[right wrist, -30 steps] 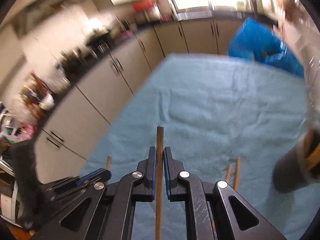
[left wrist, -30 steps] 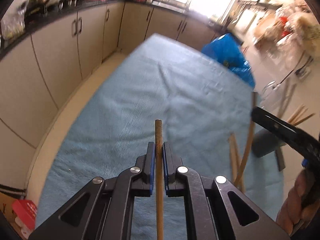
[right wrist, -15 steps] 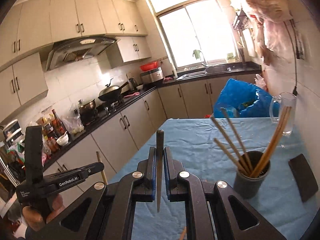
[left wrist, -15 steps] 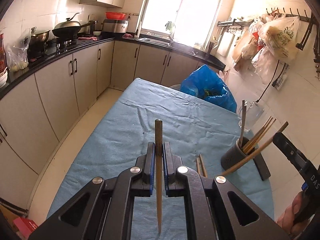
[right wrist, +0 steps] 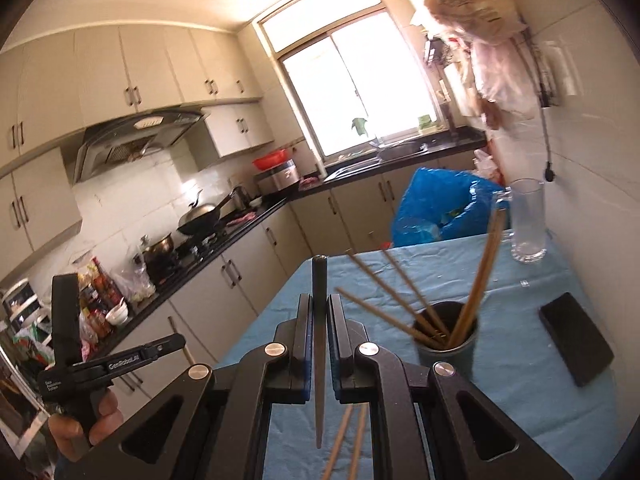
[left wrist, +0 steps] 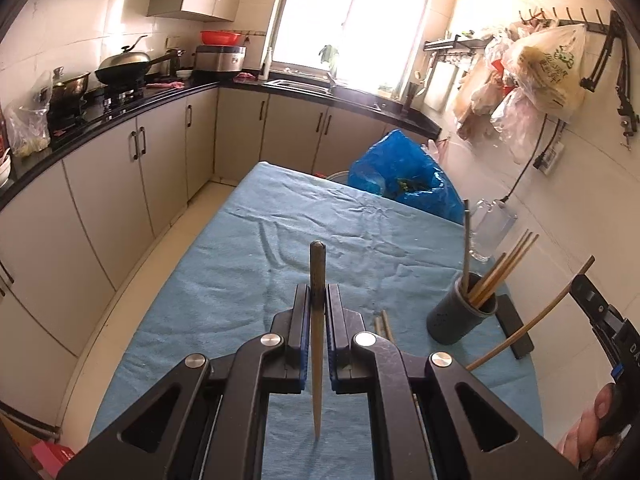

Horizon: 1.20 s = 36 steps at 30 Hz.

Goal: Organize utensils
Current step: 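Lift both held chopsticks upright and carry them over the black cup, then lower both chopsticks into the black cup and open both grippers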

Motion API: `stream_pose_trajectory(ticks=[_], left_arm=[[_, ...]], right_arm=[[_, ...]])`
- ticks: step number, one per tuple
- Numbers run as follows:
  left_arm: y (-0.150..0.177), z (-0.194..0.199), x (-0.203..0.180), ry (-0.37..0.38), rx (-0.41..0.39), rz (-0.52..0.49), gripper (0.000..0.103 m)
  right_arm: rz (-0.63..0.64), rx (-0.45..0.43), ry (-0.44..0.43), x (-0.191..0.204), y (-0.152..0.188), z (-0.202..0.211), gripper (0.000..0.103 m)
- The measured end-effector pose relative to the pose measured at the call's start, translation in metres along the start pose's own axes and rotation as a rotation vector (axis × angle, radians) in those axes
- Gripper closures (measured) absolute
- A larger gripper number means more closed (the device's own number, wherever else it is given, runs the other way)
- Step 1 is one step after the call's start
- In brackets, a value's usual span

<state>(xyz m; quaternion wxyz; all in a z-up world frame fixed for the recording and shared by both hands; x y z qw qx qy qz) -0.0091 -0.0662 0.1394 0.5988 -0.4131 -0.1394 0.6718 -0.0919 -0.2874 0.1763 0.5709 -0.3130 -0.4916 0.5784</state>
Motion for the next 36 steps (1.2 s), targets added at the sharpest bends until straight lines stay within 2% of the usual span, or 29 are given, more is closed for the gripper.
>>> stream_pose_trajectory(ticks=[15,36], left_arm=[[-0.004,0.012,-0.055,0.08,0.002,-0.069,0.096],[0.001,0.05,-0.159,0.242,-0.004,-0.212,0.096]], right_arm=[[-0.091,-0.09,0.106,-0.063,-0.012,0.055,0.095],[-0.139,-0.181,0.183,-0.102,-0.023,0.113,0.095]])
Point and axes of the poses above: each gripper's, at about its wrist camera, not at the fingertips, and z roughly against the way its jaws point, x to its left, y to its underside, the point moved 8 cm from there along -z, roughly the way its jaws point, and after that the axes turned 13 degrees about z, right-handed, at the moved point
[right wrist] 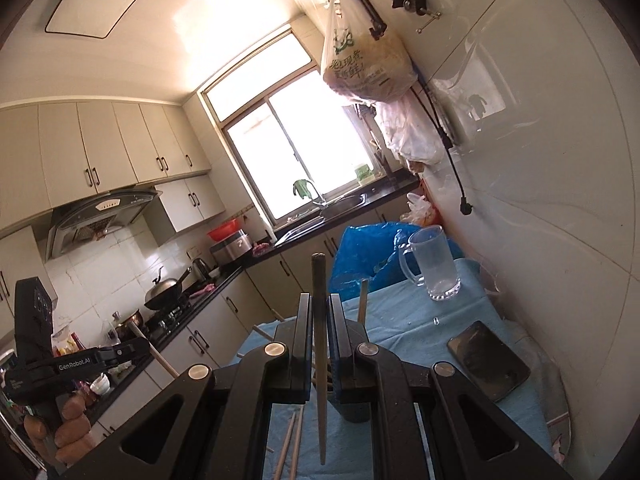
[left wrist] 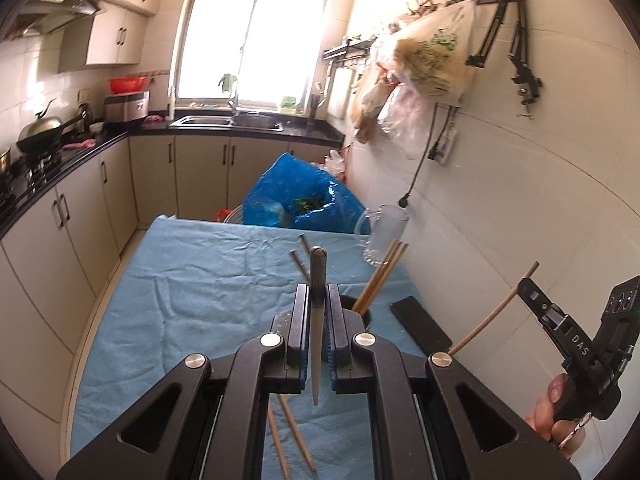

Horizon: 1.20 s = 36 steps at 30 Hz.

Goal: Organize utensils
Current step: 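Lower both chopsticks into the black cup and open both grippers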

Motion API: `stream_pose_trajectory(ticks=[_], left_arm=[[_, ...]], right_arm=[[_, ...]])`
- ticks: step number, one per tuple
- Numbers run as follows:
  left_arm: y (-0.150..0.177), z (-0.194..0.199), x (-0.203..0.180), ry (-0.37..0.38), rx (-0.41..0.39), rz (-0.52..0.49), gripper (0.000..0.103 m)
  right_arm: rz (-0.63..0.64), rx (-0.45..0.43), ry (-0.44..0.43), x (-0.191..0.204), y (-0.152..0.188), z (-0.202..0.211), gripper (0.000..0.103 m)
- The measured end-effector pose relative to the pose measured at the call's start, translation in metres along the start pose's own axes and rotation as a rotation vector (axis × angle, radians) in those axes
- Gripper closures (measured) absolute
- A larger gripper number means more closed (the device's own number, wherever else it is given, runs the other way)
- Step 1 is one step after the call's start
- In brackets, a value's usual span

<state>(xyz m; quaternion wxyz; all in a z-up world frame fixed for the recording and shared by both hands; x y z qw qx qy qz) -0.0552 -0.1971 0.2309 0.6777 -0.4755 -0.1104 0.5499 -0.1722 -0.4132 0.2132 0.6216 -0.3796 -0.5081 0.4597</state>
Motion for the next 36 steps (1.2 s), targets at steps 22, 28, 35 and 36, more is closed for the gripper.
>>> stream_pose_trajectory(ticks=[22,28,35,36], left_arm=[[-0.056,-0.056,-0.061,0.017,-0.036,-0.024,0.096],[-0.065,-0.087,-0.051,0.0,-0.026,0.018,0.096],[-0.054,-0.119,-0.03,-0.031,0.025,0.052,0.096],[-0.053,-0.121,-0.028,-0.033,0.031,0.056,0.096]], right_arm=[[0.049,-0.014,0.047,-0.02,-0.041,-0.047,0.095],[0.057,-0.006,0.038,-0.013,-0.051,-0.08,0.095],[0.076,0.038,0.054,-0.011,-0.04,-0.119,0.095],[0.078,0.052,0.057,-0.011,-0.035,-0.125,0.095]])
Point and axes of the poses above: each gripper's, at about its wrist camera, not at the fingertips, and z roughly against the way its jaws point, x to its left, y to its underside, the point moved 8 cm from there along -z, roughly the way its jaws point, and after that the axes turned 13 degrees about z, right-handed, at the moved point
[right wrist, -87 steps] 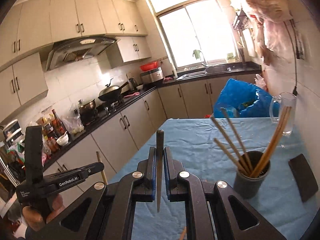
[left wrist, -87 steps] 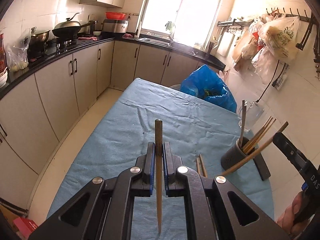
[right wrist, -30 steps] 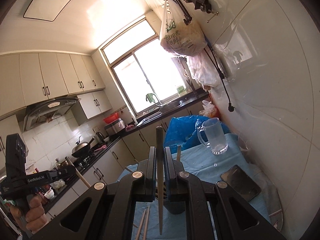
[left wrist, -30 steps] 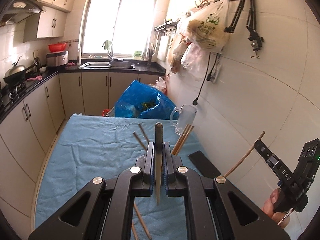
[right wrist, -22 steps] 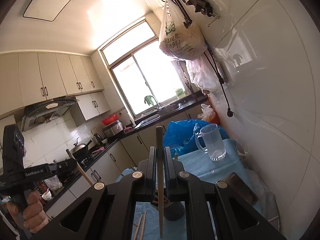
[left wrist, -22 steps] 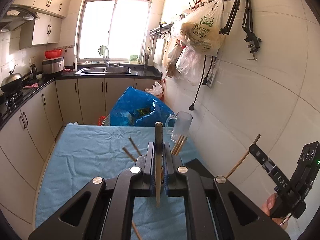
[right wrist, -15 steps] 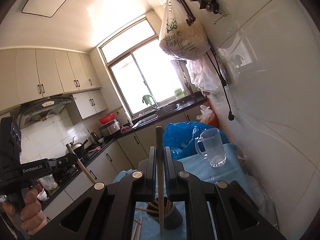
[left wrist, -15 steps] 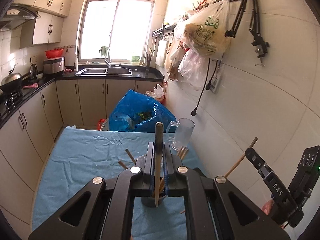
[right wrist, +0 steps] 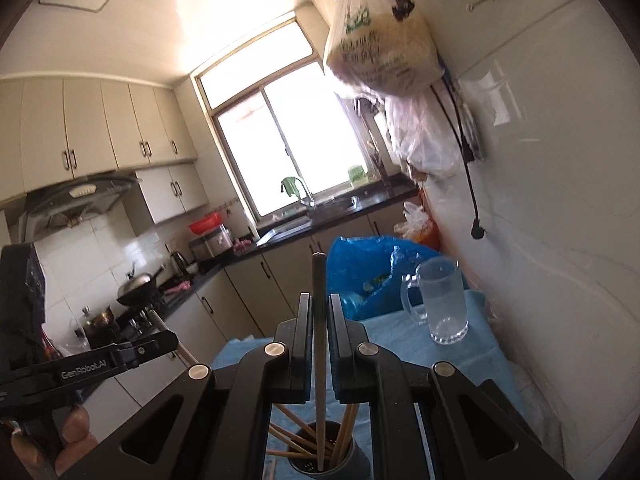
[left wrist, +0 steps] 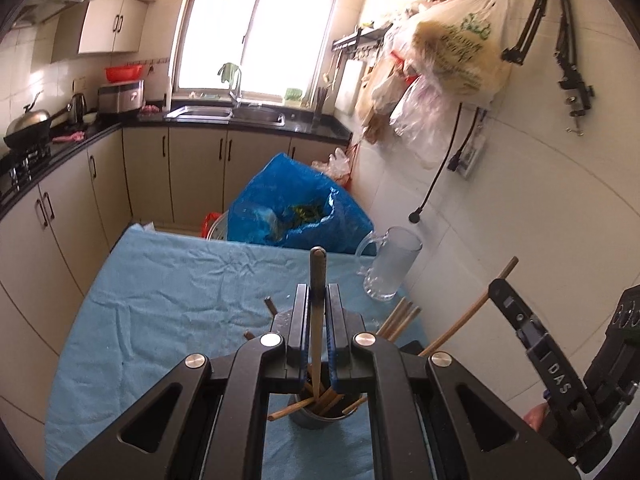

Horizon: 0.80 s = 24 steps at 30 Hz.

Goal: Organize utensils
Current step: 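Lower both chopsticks into the black cup and open both grippers, then move both open grippers back to the remaining chopsticks on the towel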

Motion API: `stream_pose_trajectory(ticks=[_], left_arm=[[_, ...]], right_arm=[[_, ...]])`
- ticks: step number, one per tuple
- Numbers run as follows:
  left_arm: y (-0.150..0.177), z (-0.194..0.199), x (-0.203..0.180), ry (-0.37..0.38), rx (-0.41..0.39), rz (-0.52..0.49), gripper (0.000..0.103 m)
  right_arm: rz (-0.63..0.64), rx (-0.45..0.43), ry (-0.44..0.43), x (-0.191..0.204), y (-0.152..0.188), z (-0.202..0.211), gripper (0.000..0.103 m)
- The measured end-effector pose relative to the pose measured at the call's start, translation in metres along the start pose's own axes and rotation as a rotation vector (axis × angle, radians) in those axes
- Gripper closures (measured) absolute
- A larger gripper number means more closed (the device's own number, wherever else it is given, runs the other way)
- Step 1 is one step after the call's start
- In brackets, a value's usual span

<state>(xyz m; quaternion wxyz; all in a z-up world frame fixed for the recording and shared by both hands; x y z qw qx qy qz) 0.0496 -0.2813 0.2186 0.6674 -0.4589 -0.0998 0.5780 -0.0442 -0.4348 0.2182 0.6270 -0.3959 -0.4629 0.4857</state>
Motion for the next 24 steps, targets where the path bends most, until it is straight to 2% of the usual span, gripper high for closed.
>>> stream_pose_trajectory(ticks=[8,16,17,18,19,20,24], left_arm=[[0.006,-0.014,0.013,-0.017,0.031,0.019,0.096],[0.01,-0.014,0.019,-0.019,0.051,0.032,0.096],[0.008,-0.014,0.017,-0.017,0.052,0.036,0.092],[0.007,-0.012,0.017,-0.013,0.054,0.043,0.082],[0.006,-0.01,0.018,-0.007,0.055,0.052,0.077],[0.004,-0.005,0.019,0.0,0.047,0.06,0.073],[-0.001,0.018,0.02,0.019,0.006,0.072,0.073]], right_arm=[[-0.007,0.08,-0.003,-0.004,0.027,-0.027,0.095],[-0.027,0.139,-0.013,-0.006,0.04,-0.036,0.094],[-0.032,0.146,-0.017,-0.007,0.041,-0.037,0.093],[-0.037,0.148,-0.022,-0.007,0.041,-0.036,0.093],[-0.037,0.144,-0.022,-0.006,0.04,-0.033,0.092],[-0.035,0.137,-0.017,-0.007,0.038,-0.029,0.088],[-0.03,0.093,-0.011,-0.006,0.027,-0.009,0.082]])
Point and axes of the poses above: each gripper's, at about its wrist camera, not at the fingertips, and z roughly against the way its jaws point, x to its left, y to its underside, the point moved 8 cm from there along -z, roughly the way its jaws point, and after that the axes turned 13 degrees about z, right-handed, at the moved point
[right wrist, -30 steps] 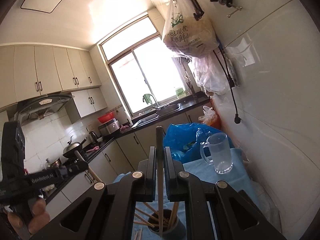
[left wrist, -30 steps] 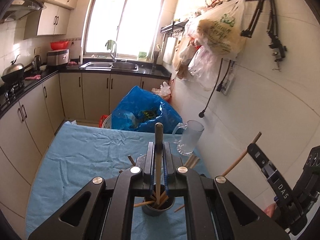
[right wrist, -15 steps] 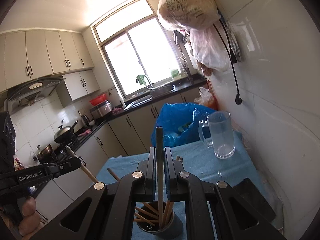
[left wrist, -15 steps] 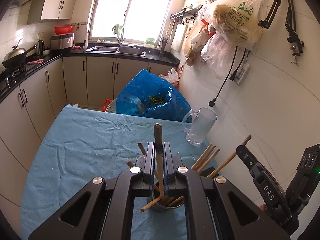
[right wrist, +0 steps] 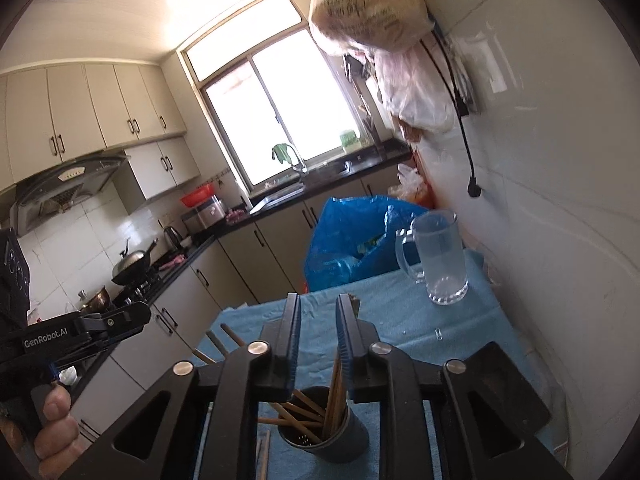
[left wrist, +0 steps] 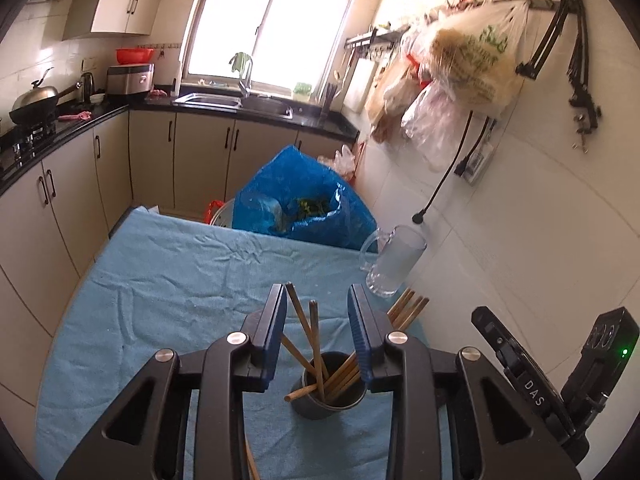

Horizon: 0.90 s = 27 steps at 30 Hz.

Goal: Organize utensils
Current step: 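Move both open grippers back to the remaining chopsticks on the towel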

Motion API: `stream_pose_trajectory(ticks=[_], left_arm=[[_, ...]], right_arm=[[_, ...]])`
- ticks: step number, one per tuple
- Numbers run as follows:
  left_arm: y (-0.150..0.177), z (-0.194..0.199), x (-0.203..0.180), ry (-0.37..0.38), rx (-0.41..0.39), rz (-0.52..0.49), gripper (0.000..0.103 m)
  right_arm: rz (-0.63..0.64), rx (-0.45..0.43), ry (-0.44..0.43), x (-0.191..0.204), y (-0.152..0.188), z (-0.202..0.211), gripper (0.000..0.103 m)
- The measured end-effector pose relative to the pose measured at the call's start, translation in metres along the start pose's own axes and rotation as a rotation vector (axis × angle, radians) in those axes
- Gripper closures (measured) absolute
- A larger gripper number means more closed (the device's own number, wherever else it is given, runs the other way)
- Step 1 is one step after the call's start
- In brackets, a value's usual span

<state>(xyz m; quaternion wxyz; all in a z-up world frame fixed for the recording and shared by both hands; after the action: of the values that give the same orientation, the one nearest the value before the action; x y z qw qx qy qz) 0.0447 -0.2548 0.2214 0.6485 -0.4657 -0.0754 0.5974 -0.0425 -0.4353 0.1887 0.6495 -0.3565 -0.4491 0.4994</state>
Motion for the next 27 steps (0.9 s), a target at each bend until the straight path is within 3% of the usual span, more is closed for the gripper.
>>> stream_pose_trajectory(ticks=[4,7,12,15,18,20,22,27], left_arm=[[-0.001,0.027,0.006,0.009,-0.041,-0.002,0.072],[0.002,0.045,0.02,0.01,-0.056,0.004,0.071],[0.023,0.051,0.065,-0.055,-0.034,0.018,0.071],[0.051,0.028,0.1,-0.119,0.063,0.029,0.071],[0.094,-0.013,0.134,-0.164,0.226,0.068,0.071],[0.116,-0.034,0.15,-0.203,0.293,0.089,0.071],[0.132,-0.053,0.158,-0.202,0.357,0.111,0.071],[0.154,-0.085,0.163,-0.224,0.429,0.094,0.071]], right_arm=[[-0.011,-0.027,-0.005,0.001,-0.002,0.022,0.08],[-0.01,-0.035,-0.012,0.003,0.003,0.036,0.073],[-0.014,0.002,-0.033,0.006,0.031,0.048,0.072],[-0.013,0.062,-0.059,0.01,0.058,0.044,0.072],[-0.013,0.138,-0.084,0.015,0.087,0.032,0.072],[-0.018,0.181,-0.096,0.016,0.102,0.025,0.072],[-0.022,0.217,-0.105,0.02,0.116,0.02,0.072],[-0.007,0.273,-0.111,0.024,0.135,0.011,0.072]])
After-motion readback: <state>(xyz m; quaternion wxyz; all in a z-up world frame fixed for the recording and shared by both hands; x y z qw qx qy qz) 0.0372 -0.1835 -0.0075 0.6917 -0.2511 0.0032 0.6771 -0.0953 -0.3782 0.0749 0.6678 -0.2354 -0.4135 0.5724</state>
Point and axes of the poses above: each gripper's, at about its wrist camera, not at the fingertips, and z roughly against the way its jaws point, x to its left, y to its underside, the point moved 8 cm from there along -z, roughly the way its jaws point, and after that the axes turned 13 degrees about z, right-handed, at the moved point
